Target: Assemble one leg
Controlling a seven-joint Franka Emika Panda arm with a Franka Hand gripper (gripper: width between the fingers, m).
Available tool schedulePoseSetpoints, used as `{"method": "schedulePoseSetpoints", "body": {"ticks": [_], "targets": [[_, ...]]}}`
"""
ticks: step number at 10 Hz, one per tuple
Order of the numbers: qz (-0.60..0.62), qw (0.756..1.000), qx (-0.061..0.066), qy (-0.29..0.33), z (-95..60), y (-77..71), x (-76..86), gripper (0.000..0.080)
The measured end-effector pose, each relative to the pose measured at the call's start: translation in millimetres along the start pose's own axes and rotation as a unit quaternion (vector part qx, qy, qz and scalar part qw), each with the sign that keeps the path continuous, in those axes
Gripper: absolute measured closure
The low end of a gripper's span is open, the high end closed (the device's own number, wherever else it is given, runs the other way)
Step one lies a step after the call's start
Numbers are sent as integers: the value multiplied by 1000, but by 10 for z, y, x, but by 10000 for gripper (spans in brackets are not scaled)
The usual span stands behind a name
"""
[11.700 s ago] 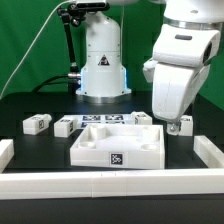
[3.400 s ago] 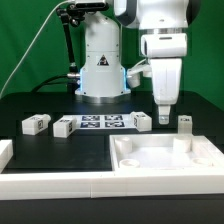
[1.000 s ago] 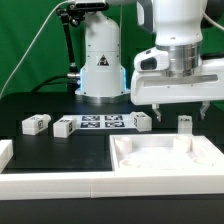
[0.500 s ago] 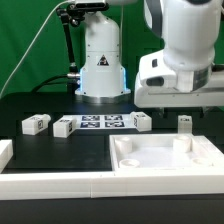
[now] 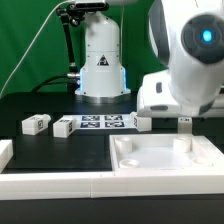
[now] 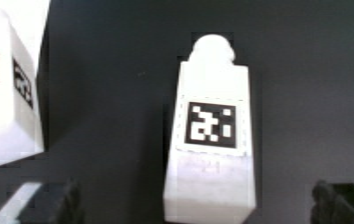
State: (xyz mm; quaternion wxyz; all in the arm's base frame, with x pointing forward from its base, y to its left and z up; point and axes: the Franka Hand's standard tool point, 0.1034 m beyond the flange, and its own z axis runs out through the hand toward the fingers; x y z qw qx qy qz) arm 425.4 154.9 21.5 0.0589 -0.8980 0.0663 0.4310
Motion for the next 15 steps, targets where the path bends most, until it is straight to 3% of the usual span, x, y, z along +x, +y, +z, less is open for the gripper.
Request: {"method": "schedulePoseSetpoints", "body": {"ticks": [4,8,9,10,11,12,15], "targets": [[1,1000,-4,-9,182,7,23,151],[3,1000,-5,-13,220,26,23,151],[3,1000,-5,-13,221,25,23,253],[3,1000,-5,-13,221,25,23,253],[3,1000,-5,-13,221,25,23,435],[3,1000,-5,-13,221,25,23,511],[3,1000,-5,-13,221,25,23,510]]}}
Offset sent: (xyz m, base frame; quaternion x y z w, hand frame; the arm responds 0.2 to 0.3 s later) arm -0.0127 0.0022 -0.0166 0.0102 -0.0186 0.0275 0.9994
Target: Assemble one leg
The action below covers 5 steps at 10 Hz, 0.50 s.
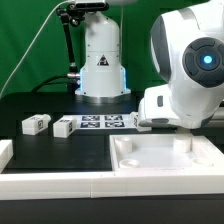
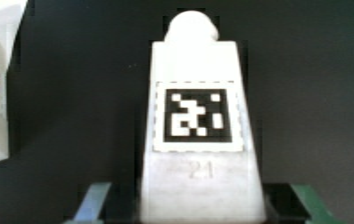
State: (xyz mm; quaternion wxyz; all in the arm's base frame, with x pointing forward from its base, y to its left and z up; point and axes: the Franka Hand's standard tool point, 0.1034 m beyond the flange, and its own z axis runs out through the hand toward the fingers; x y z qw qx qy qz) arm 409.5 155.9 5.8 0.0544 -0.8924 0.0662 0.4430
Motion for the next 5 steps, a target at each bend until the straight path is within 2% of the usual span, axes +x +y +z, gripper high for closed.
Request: {"method": "schedulePoseSetpoints", "body": {"ticks": [2,5], "targets": [[-1,1000,0,0,-15,1,-4,510],[-33,999,0,-3,-533,34,-273,509]]}}
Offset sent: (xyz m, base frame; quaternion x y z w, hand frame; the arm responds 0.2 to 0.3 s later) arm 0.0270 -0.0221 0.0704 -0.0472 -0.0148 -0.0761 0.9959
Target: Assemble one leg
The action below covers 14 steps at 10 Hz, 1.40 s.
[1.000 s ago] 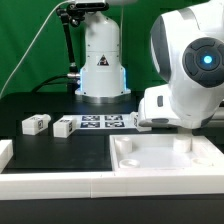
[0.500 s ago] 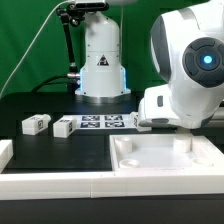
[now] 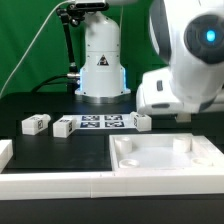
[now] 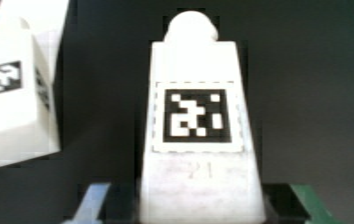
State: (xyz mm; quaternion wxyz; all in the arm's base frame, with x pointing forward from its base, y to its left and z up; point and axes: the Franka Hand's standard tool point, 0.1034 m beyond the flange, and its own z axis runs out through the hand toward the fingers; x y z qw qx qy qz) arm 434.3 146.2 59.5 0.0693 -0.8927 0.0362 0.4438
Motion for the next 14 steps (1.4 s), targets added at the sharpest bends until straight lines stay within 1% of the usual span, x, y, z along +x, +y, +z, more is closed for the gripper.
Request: {"method": "schedulePoseSetpoints", "body": {"ticks": [1,2,3,4,5,6,7,8,9,10,11,12,13,14], "targets": [[-2,1000,0,-3,-130,3,-68,509],[-3,1000,2,10,-231,-6,-102,509],[-3,1000,2,12,-198,-7,-94,509],[-3,999,6,47,-225,-33,4,509],[-2,996,8,87,-266,-43,18,509],[-1,990,11,140,-288,-45,53,509],[-18,982,9,187,-300,-18,118,509],[-28,976,7,216,-391,-6,131,509],[-38,964,0,264,-571,-19,147,508],[-43,952,-5,304,-672,-24,118,508],[-50,943,-12,328,-777,-31,86,508],[-58,927,-19,370,-898,-62,66,508],[-65,913,-24,402,-934,-94,24,508],[-69,891,-19,448,-950,-104,57,508]]}}
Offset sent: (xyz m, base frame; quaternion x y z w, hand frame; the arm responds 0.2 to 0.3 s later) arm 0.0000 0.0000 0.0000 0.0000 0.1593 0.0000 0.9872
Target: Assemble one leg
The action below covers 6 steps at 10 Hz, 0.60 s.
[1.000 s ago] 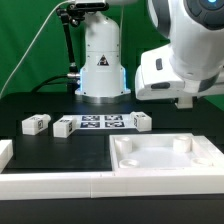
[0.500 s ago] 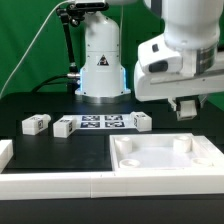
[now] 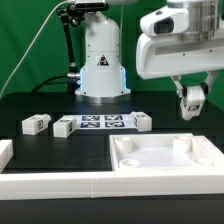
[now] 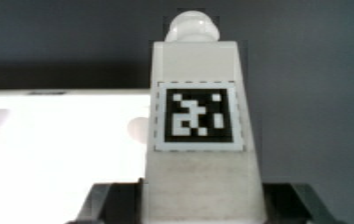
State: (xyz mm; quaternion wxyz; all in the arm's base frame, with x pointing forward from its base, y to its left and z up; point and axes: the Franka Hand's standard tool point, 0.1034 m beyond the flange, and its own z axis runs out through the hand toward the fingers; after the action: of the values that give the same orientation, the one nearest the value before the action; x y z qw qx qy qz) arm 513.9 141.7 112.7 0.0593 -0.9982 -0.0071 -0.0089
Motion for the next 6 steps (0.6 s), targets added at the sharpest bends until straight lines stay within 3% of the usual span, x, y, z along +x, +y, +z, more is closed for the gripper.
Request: {"method": "schedulePoseSetpoints", "body": {"ticks": [2,3,6], "targets": [[-6,997,5,74,27,-15,14,508],[-14,997,3,72,42,-6,-9,508],[-65,994,-1,86,-123,52,195,508]]}}
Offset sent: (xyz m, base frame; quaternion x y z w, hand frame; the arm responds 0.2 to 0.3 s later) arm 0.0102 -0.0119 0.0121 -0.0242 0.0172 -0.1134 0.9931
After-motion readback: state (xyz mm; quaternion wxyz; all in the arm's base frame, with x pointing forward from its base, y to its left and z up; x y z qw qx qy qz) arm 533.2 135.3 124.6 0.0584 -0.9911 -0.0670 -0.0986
